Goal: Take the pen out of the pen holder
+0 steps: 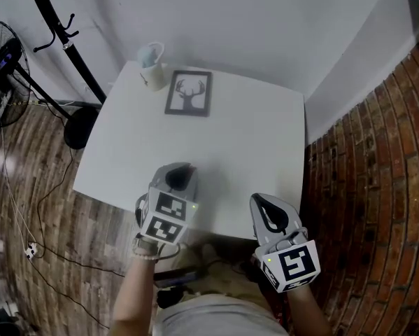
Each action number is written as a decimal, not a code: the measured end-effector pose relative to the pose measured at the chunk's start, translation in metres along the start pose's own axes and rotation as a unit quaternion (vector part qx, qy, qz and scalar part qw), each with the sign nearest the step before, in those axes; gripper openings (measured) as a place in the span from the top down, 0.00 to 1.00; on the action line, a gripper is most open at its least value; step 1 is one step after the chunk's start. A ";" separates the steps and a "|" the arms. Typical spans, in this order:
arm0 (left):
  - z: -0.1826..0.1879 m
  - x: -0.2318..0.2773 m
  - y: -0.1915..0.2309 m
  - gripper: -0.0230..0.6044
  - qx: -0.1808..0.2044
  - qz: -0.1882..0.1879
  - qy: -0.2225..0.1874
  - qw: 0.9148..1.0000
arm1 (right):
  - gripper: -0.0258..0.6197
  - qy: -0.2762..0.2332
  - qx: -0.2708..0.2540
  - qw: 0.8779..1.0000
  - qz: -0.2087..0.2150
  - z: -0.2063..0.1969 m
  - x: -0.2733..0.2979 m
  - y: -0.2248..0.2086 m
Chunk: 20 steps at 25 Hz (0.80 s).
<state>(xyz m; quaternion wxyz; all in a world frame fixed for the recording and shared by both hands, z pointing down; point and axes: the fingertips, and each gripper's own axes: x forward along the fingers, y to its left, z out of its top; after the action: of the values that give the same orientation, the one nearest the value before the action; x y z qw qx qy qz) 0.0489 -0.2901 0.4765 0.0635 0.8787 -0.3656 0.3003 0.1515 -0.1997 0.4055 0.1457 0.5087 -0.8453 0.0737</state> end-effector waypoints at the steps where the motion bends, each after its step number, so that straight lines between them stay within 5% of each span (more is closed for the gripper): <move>1: 0.000 0.000 0.000 0.91 0.001 0.001 0.001 1.000 | 0.96 0.000 0.000 1.000 0.000 0.000 0.000 -0.001; 12: 0.009 -0.009 0.004 0.92 -0.024 -0.016 -0.024 0.999 | 0.96 0.001 0.002 1.000 -0.006 0.002 0.002 0.000; 20: 0.027 -0.034 0.009 0.92 -0.007 -0.012 -0.057 0.998 | 0.96 -0.011 -0.003 1.000 -0.004 0.015 0.005 0.013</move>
<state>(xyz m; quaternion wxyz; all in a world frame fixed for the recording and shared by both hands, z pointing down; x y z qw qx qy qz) 0.0367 -0.2850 0.4341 0.0522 0.8983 -0.3599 0.2465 0.1348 -0.2019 0.3931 0.1381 0.5128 -0.8449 0.0643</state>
